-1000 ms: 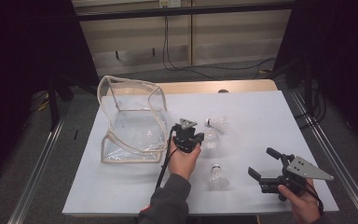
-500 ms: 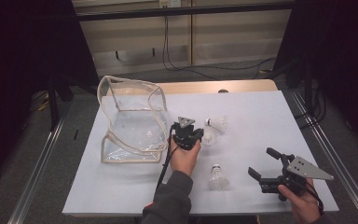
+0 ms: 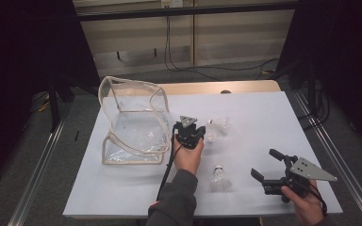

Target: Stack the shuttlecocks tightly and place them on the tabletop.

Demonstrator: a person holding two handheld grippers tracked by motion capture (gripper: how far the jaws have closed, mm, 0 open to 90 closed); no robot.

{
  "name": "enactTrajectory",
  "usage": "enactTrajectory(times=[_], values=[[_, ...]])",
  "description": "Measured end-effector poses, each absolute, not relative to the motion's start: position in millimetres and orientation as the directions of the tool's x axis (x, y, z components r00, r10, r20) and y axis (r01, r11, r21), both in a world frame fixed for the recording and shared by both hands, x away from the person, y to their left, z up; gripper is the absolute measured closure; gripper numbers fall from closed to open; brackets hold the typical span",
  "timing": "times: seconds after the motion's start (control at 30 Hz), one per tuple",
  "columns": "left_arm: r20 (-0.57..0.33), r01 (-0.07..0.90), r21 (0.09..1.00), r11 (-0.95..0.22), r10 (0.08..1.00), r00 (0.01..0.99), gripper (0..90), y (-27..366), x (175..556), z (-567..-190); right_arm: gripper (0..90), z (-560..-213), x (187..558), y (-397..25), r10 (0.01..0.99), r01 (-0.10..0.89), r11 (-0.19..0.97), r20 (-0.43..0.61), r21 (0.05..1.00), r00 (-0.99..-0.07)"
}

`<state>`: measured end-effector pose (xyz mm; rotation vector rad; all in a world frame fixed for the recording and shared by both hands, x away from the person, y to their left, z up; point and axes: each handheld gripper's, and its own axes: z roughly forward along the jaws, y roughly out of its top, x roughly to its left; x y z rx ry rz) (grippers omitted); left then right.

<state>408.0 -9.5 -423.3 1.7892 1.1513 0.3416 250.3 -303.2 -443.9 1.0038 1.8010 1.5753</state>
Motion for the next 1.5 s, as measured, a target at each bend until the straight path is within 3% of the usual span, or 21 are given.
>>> enactTrajectory(times=[1.27,1.5], values=[[-0.048,0.580,0.792,-0.191,0.928,0.370,89.9,8,419,-408,1.4,-443,249,-304,0.812,0.175,0.046,0.065,0.983,-0.580],[-0.082,0.578,0.797,-0.176,0.916,0.392,87.3,4,419,-409,1.4,-443,249,-303,0.811,0.176,0.048,0.065,0.983,-0.582]])
